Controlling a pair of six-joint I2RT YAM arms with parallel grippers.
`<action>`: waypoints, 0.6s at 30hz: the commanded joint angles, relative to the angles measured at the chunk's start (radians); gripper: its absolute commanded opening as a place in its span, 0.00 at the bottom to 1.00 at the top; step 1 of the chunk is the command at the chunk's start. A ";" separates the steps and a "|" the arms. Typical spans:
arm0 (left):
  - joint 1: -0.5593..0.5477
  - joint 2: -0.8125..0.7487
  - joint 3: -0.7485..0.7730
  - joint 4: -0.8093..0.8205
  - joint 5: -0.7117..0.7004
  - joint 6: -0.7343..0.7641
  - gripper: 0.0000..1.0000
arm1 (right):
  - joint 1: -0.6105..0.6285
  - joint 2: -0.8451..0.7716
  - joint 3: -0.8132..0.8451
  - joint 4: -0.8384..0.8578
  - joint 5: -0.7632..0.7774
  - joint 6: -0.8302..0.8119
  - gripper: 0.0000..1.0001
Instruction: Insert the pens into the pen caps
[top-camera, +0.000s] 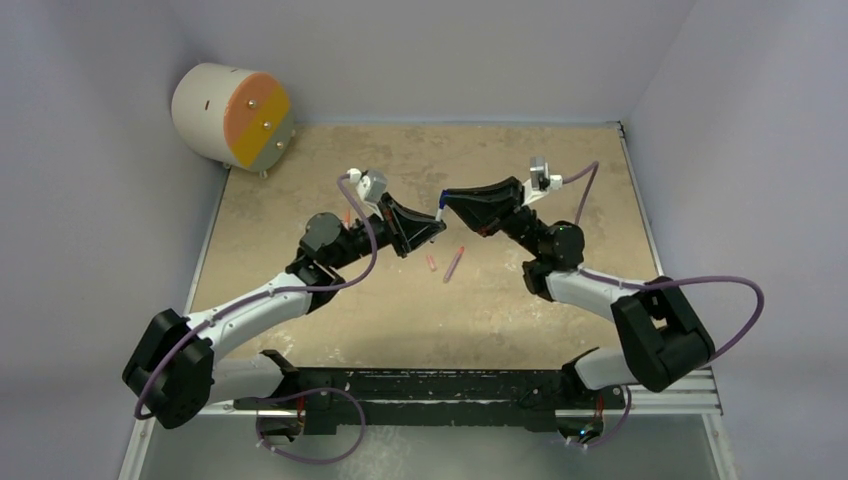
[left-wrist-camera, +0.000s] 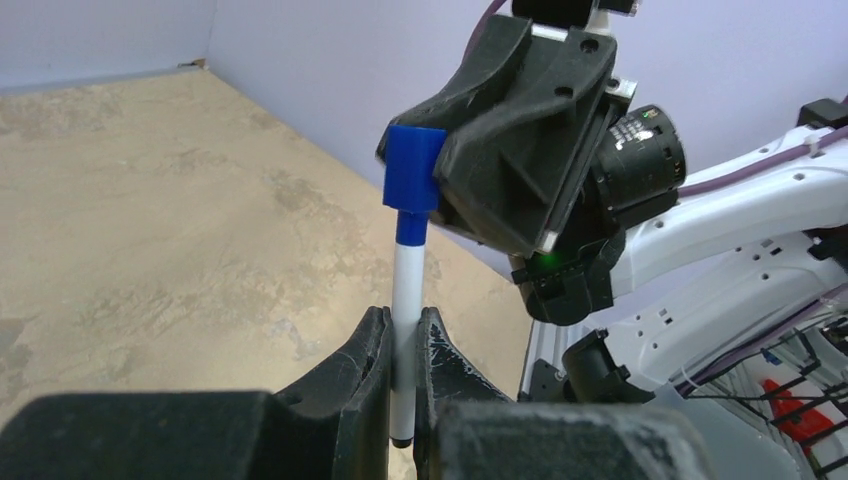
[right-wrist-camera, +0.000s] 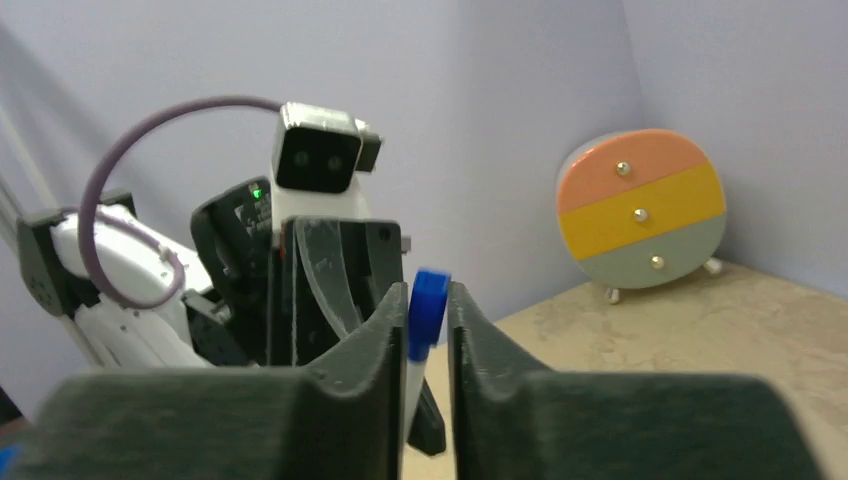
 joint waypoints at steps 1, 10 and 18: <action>0.051 -0.078 0.170 0.277 -0.087 0.035 0.00 | 0.055 -0.031 -0.049 0.065 -0.303 -0.020 0.35; 0.056 -0.171 0.180 -0.473 -0.458 0.272 0.00 | -0.001 -0.249 -0.076 -0.162 -0.093 -0.094 0.66; 0.065 0.025 0.194 -0.752 -0.798 0.210 0.00 | -0.001 -0.326 -0.049 -0.467 -0.029 -0.262 0.65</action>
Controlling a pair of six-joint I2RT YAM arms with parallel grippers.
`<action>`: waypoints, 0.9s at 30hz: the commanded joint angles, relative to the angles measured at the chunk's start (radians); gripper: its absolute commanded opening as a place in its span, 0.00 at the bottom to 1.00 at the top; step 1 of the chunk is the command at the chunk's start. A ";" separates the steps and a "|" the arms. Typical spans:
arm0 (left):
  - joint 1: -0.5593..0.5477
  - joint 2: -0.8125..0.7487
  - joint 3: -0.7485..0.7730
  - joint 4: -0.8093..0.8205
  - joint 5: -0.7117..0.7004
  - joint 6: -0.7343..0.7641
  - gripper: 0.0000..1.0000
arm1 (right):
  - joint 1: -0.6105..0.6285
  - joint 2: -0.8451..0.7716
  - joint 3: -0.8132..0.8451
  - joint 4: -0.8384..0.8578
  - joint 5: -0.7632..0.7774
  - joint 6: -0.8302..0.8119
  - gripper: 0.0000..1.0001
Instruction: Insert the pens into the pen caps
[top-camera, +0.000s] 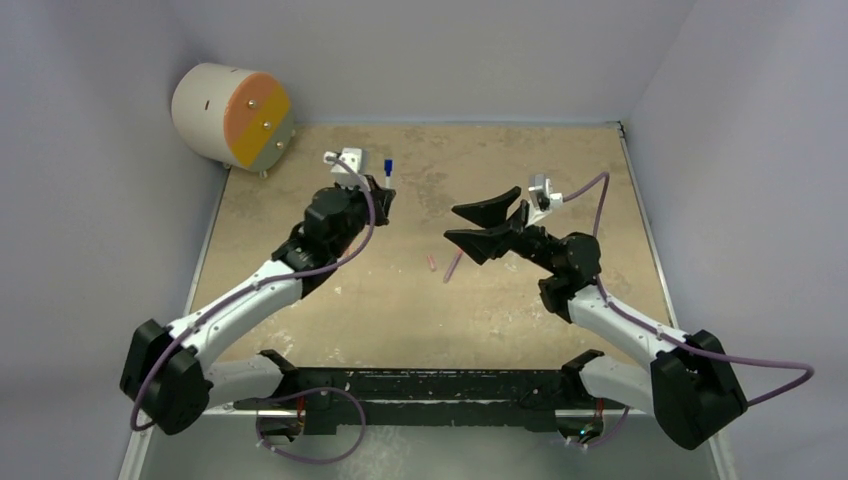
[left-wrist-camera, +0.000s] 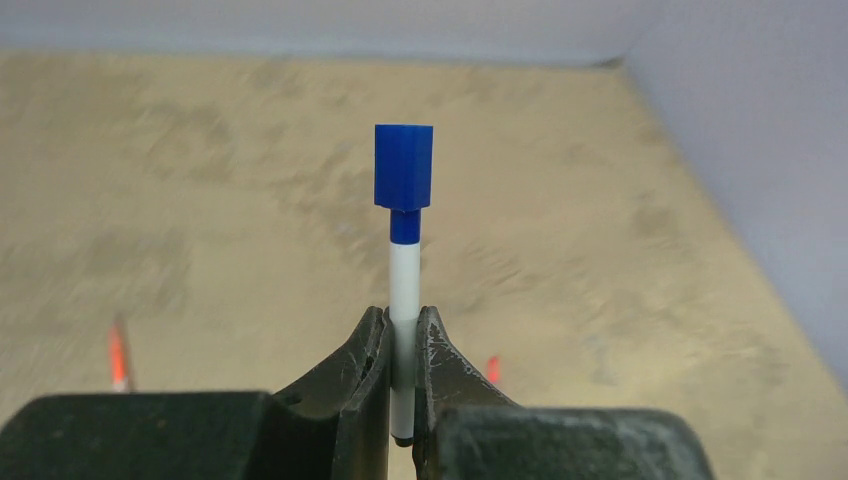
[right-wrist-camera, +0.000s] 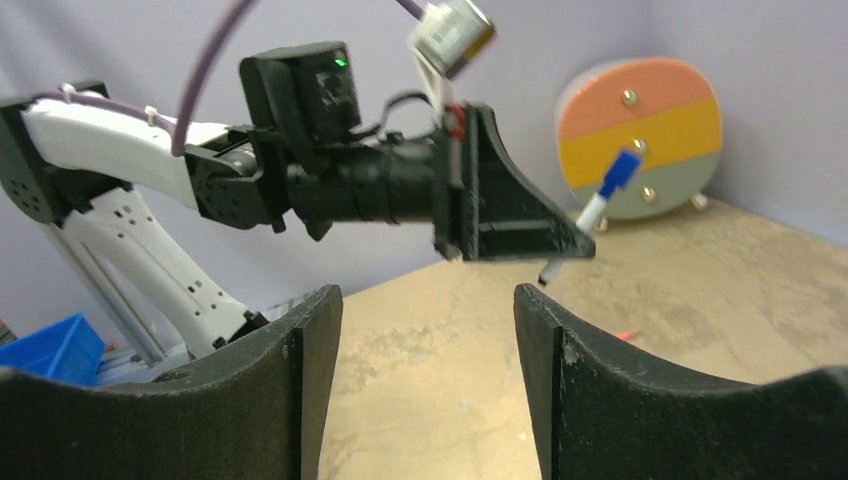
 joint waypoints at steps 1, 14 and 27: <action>0.009 0.129 0.038 -0.291 -0.272 -0.022 0.00 | -0.002 -0.027 0.028 -0.160 0.055 -0.110 0.65; 0.095 0.351 -0.021 -0.343 -0.316 -0.144 0.00 | -0.003 0.048 -0.011 -0.112 0.036 -0.107 0.64; 0.144 0.494 0.040 -0.310 -0.334 -0.061 0.00 | -0.002 0.102 -0.016 -0.108 0.032 -0.101 0.65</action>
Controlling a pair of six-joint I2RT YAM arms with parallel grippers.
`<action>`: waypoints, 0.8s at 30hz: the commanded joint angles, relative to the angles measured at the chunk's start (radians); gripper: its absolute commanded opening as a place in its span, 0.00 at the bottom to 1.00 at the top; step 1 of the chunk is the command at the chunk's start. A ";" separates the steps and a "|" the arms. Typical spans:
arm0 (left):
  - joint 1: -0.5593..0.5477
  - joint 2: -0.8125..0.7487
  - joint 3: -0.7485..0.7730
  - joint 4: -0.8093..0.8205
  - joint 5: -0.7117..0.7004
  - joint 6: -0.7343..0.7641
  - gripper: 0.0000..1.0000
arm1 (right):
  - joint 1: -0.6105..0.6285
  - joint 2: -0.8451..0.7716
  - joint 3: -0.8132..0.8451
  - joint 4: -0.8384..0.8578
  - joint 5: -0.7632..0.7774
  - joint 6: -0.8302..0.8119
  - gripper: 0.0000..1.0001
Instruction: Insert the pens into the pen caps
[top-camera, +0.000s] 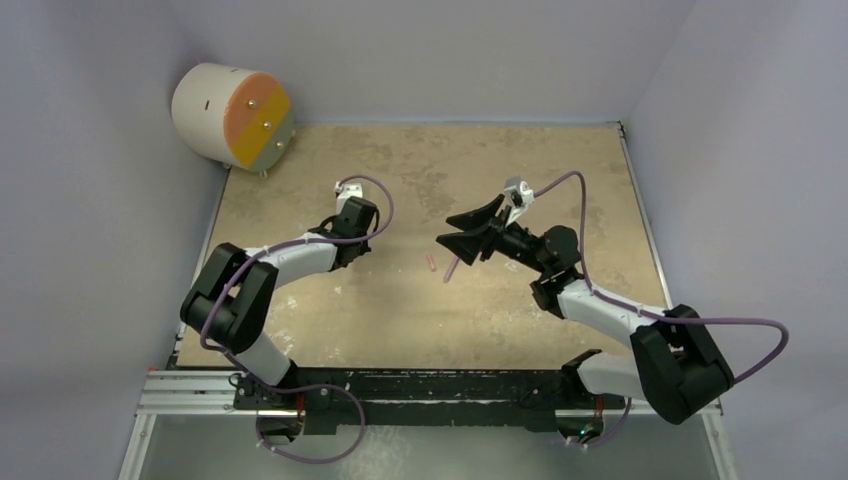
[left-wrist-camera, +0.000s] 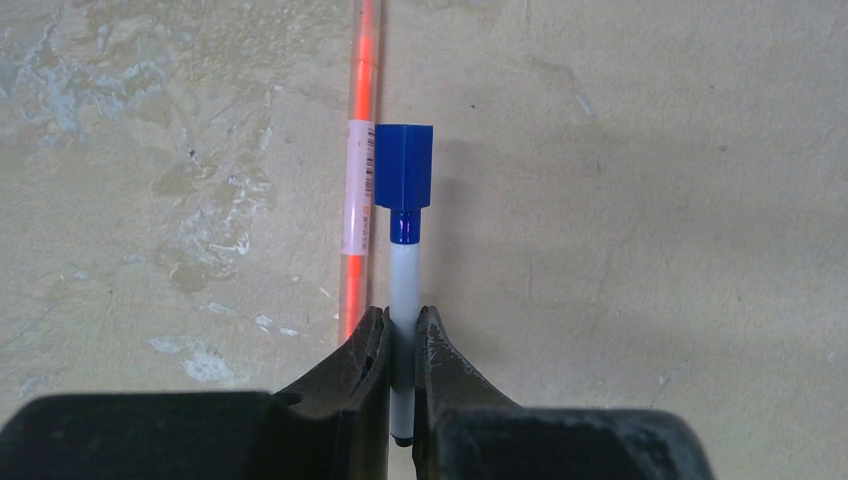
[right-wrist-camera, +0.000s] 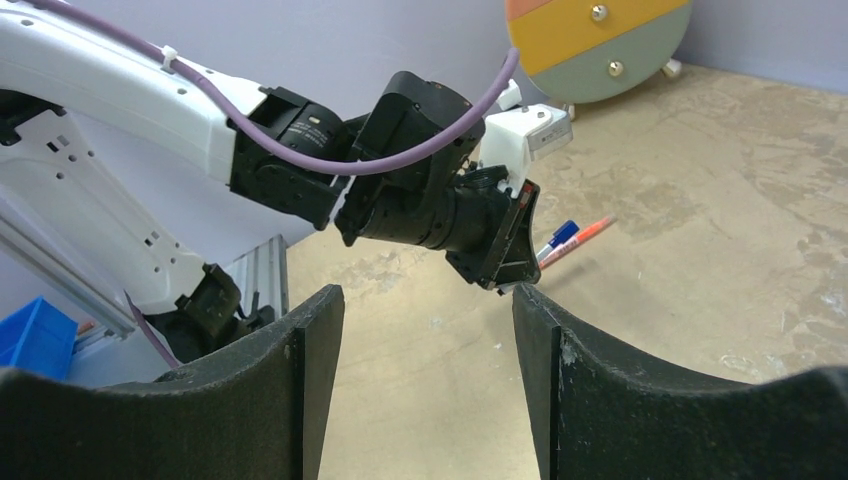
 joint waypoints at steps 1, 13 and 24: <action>0.030 0.022 0.039 0.064 -0.029 0.037 0.00 | -0.002 -0.036 0.013 0.015 0.005 -0.025 0.65; 0.050 0.075 0.062 0.058 0.075 0.095 0.03 | -0.002 -0.050 0.016 -0.037 0.015 -0.059 0.65; 0.050 0.047 0.060 0.031 0.060 0.106 0.27 | -0.002 -0.014 0.031 -0.078 0.024 -0.074 0.65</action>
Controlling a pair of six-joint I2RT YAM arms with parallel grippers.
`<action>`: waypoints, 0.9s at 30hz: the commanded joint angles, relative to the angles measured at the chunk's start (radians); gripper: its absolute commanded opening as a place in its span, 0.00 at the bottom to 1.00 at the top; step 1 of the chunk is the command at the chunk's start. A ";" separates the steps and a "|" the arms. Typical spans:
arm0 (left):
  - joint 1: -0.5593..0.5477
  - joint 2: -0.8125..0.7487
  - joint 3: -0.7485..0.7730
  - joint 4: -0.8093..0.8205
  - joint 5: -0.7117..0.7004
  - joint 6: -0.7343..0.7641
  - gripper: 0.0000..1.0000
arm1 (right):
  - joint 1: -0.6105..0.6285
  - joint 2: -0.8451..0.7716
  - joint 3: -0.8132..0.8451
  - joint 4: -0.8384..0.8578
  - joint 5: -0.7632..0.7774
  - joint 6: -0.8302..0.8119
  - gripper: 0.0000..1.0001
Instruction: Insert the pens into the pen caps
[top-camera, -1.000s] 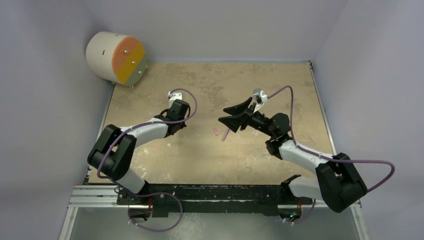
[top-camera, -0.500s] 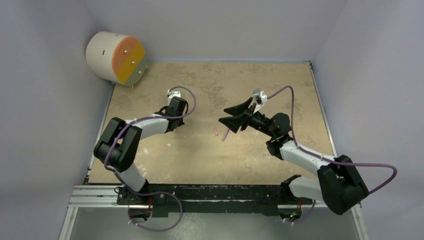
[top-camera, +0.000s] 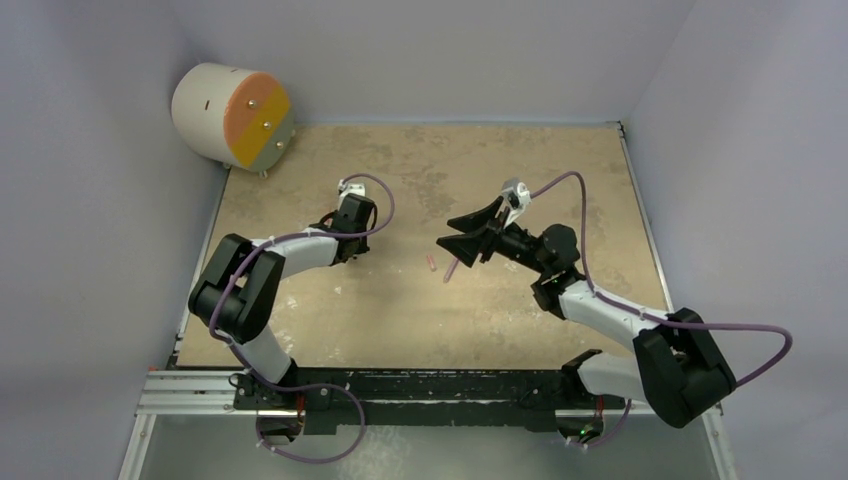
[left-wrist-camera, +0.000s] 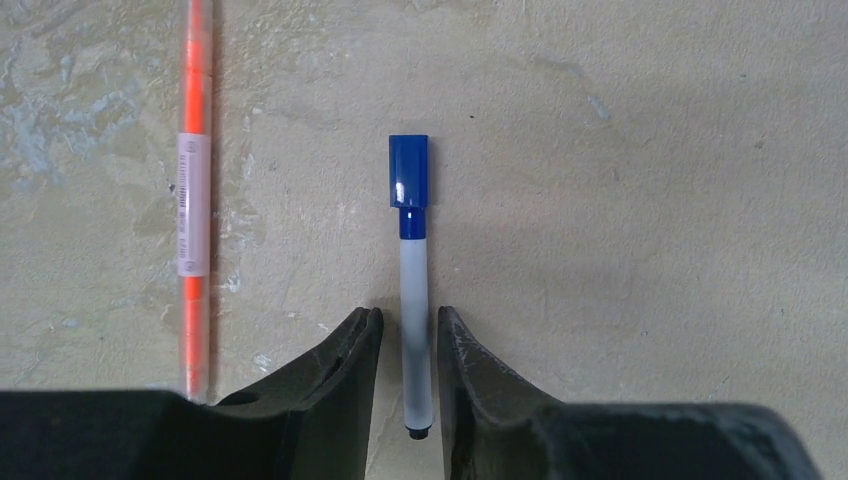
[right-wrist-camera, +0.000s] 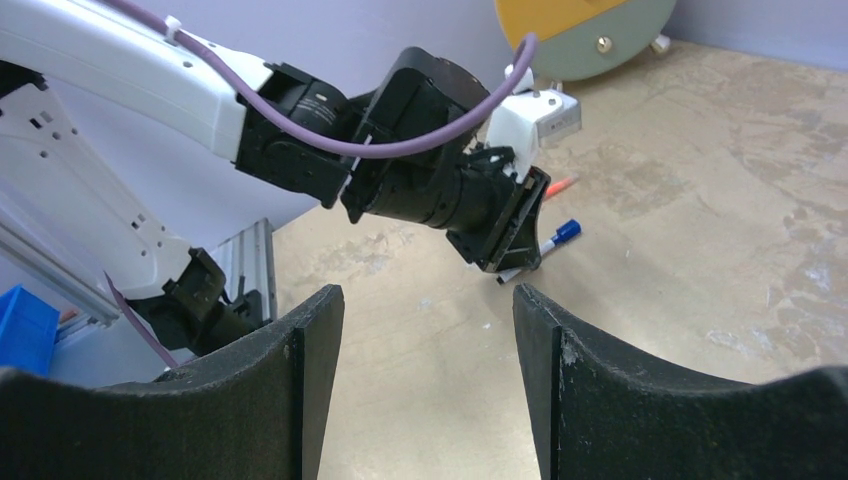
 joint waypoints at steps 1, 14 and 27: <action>0.003 -0.036 0.028 0.005 -0.001 0.018 0.29 | -0.002 0.020 0.031 -0.008 0.023 -0.031 0.65; 0.003 -0.193 0.038 0.008 -0.147 0.039 0.43 | -0.002 0.075 0.050 -0.059 0.053 -0.044 0.63; -0.025 -0.289 0.086 0.007 -0.029 -0.001 0.43 | 0.146 0.274 0.379 -0.996 0.961 -0.137 0.36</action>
